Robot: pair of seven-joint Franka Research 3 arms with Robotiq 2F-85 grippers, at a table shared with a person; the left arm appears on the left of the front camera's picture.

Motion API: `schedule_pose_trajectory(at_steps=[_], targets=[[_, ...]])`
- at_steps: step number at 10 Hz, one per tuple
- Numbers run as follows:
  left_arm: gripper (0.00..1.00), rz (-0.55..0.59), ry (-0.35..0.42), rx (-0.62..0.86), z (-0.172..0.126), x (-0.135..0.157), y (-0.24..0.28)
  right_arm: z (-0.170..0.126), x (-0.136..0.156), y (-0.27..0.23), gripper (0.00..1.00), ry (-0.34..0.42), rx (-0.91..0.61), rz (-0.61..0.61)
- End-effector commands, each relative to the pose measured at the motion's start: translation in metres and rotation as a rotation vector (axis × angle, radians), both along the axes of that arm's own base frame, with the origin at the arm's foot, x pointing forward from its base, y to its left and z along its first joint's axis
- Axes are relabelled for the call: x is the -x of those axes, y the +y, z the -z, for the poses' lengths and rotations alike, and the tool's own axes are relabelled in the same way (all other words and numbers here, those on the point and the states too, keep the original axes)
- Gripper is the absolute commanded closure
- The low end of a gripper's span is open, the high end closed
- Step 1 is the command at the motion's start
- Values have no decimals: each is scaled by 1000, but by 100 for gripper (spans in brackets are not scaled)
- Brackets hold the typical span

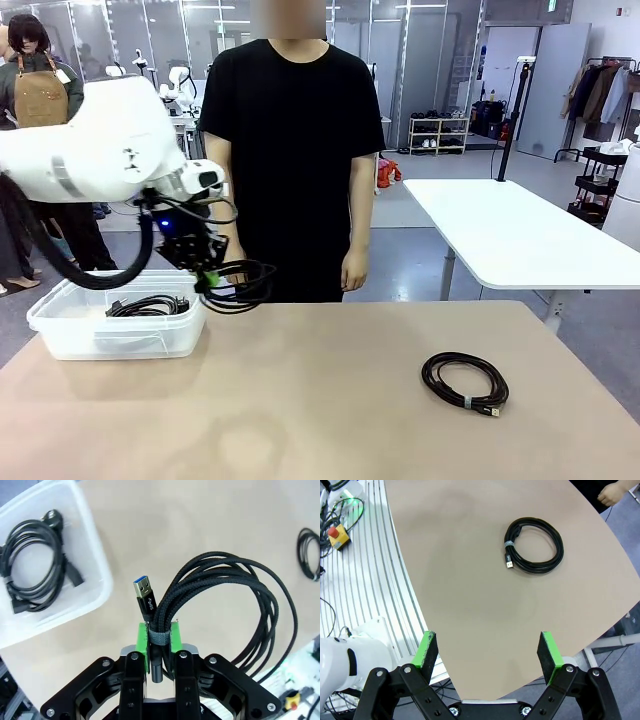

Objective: Organize and store the cables.
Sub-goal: Place the USB Extension Cable into the Organizing box.

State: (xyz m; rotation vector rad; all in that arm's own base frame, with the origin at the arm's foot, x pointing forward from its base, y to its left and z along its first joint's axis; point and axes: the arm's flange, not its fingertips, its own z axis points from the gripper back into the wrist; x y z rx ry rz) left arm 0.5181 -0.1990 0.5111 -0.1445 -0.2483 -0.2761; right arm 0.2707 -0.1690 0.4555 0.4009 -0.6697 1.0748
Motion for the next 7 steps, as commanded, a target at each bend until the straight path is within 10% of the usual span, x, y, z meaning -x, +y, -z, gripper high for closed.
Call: schedule_pose_trajectory(at_steps=[1, 7], targets=[[100, 77, -42, -25, -4, 16, 33, 0, -2, 1, 0, -8, 2, 1], [100, 40, -63, -27, -5, 4, 70, 0, -2, 1, 0, -8, 2, 1]])
